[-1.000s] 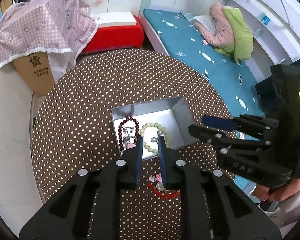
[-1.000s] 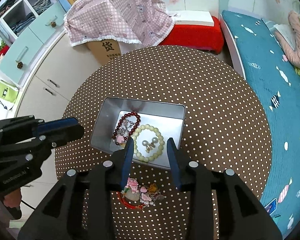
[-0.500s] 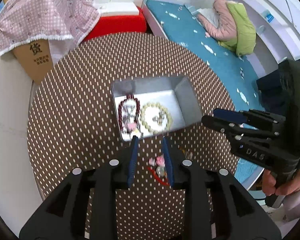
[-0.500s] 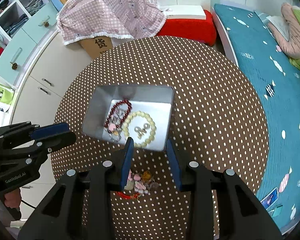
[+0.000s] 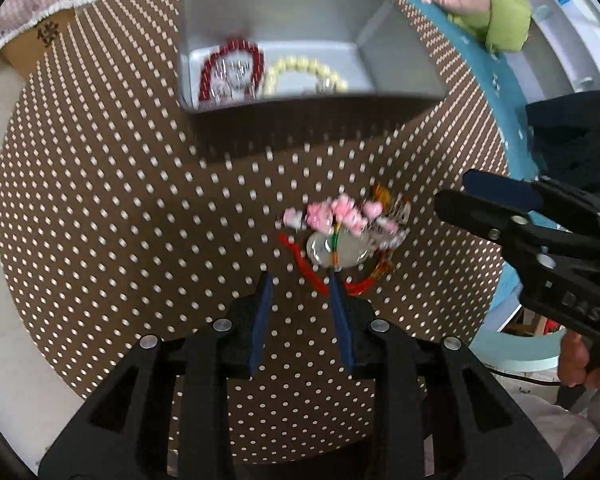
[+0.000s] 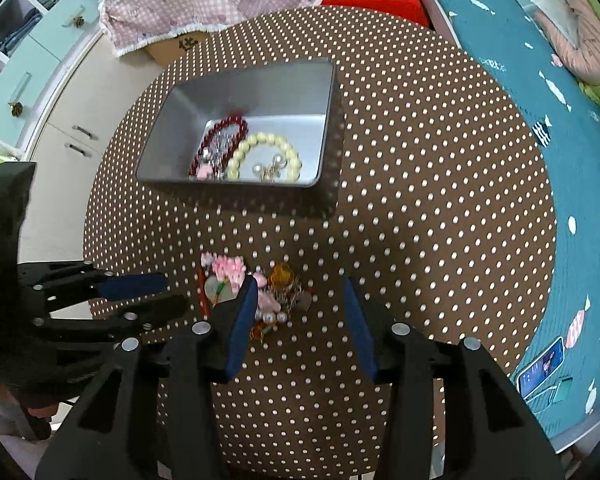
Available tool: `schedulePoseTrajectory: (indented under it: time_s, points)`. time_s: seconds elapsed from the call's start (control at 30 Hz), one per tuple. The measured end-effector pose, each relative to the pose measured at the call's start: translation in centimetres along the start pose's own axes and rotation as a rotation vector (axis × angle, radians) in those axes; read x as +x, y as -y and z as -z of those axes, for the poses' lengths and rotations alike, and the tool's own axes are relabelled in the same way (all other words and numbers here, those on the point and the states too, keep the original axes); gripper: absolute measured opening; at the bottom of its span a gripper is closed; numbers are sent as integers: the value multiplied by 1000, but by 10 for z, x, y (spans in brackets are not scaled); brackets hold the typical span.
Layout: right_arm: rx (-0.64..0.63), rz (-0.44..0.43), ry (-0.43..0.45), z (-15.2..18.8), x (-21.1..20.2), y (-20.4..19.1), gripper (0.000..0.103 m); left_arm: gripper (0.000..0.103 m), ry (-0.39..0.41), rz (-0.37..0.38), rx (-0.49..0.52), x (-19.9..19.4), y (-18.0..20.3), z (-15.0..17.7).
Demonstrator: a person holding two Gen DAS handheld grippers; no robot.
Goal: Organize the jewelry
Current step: 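Move both tools back over the remaining jewelry pile, then grasp the red cord with pink charms with the left tool and lift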
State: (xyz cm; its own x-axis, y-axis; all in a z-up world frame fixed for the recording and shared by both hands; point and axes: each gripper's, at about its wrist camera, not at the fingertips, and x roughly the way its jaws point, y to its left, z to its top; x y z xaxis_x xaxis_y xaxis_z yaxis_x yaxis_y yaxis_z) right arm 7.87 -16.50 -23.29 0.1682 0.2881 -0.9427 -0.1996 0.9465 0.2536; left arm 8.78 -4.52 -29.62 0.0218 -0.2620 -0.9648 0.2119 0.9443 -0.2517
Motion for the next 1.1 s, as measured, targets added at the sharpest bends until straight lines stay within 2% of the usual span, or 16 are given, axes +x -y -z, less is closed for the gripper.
schedulePoseTrajectory:
  time_s: [0.13,0.37,0.43,0.47,0.5,0.53,0.63,0.73,0.9,1.1]
  points:
    - [-8,3,-26,8,7,-3,44,30,-25,-12,-21,14,3,2]
    - [-23,-4,-48,15,13,-9,44,29,0,-57,-8,18,15,-2]
    - [-27,-6,-50,16,14,-10,44,17,0,-120,13,21,23,-8]
    - [-28,-5,-51,16,14,-10,44,7,-1,-143,20,21,21,-11]
    - [-27,-4,-50,16,14,-10,44,2,-5,-132,15,24,23,-11]
    - [-25,-4,-50,16,14,-9,44,1,-6,-119,2,24,22,-11]
    - [-19,-1,-51,16,15,-8,44,0,7,-145,-3,22,21,-11]
    - [-17,-5,-49,15,14,-4,44,0,34,-120,-21,12,18,-10]
    - [-20,-3,-51,14,13,-3,44,0,104,-93,-55,-18,13,-12]
    - [-17,9,-48,12,12,-1,44,0,208,-47,-48,-64,9,-14]
